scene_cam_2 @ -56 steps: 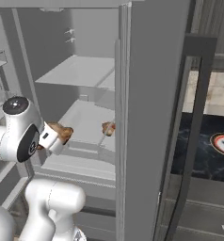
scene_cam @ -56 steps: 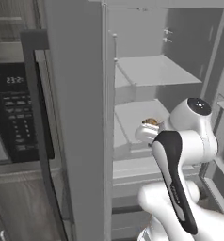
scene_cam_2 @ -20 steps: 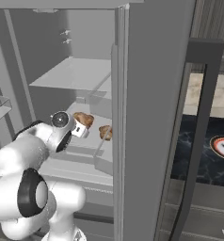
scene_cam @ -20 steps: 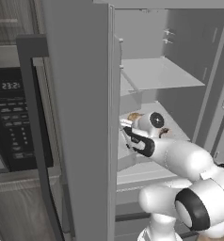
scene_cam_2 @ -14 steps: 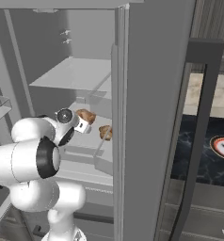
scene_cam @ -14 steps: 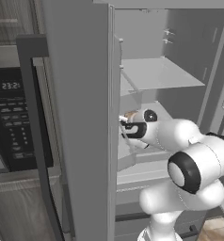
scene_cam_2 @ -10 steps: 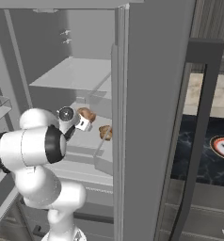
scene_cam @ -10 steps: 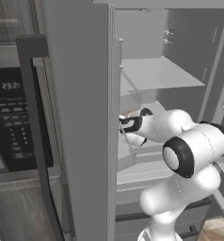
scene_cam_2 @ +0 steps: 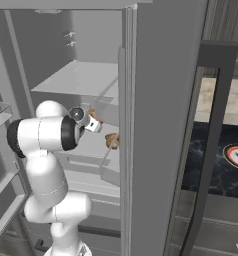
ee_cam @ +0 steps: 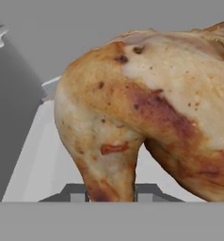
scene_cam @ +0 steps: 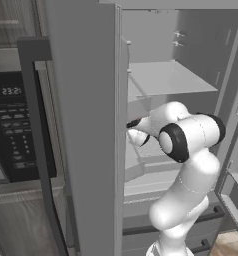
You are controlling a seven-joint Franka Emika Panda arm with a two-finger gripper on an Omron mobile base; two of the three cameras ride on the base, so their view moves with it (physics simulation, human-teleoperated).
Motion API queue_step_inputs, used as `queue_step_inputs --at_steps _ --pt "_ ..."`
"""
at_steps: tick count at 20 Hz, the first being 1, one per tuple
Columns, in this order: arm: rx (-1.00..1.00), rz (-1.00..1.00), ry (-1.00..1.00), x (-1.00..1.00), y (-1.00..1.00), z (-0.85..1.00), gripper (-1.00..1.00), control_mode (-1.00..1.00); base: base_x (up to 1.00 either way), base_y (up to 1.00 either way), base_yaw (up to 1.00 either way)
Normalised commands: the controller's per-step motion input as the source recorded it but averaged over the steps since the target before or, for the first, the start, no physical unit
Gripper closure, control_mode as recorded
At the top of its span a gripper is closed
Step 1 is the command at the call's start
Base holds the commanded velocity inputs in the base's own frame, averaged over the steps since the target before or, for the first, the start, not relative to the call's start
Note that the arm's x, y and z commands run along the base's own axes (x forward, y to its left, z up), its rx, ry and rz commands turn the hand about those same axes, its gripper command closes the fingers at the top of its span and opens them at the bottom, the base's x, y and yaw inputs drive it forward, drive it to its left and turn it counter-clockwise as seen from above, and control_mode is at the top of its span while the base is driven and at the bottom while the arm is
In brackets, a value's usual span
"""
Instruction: Place the chicken drumstick on the counter behind the older chicken drumstick on the same shelf of the fridge to maintain FIFO order. Close the fridge door when finished.
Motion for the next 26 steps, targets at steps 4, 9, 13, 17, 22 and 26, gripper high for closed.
queue_step_inputs --at_steps 4,9,13,17,22,26 --pt "0.00 0.00 0.04 0.71 0.00 0.00 1.00 -1.00 0.00 0.00 0.00" --pt "0.00 0.00 0.04 0.63 0.00 -0.04 1.00 -1.00 0.00 0.00 0.00" --pt "0.00 0.01 -0.01 0.29 0.00 -0.11 -1.00 -1.00 0.00 0.00 0.00" --pt "0.00 0.04 -0.06 0.00 0.04 0.00 -1.00 -1.00 0.00 0.00 0.00" --pt "0.00 0.01 0.00 -0.19 0.05 0.00 -1.00 -1.00 0.00 0.00 0.00" --pt "0.00 0.00 0.00 -0.81 0.00 0.11 -1.00 -1.00 0.00 0.00 0.00"
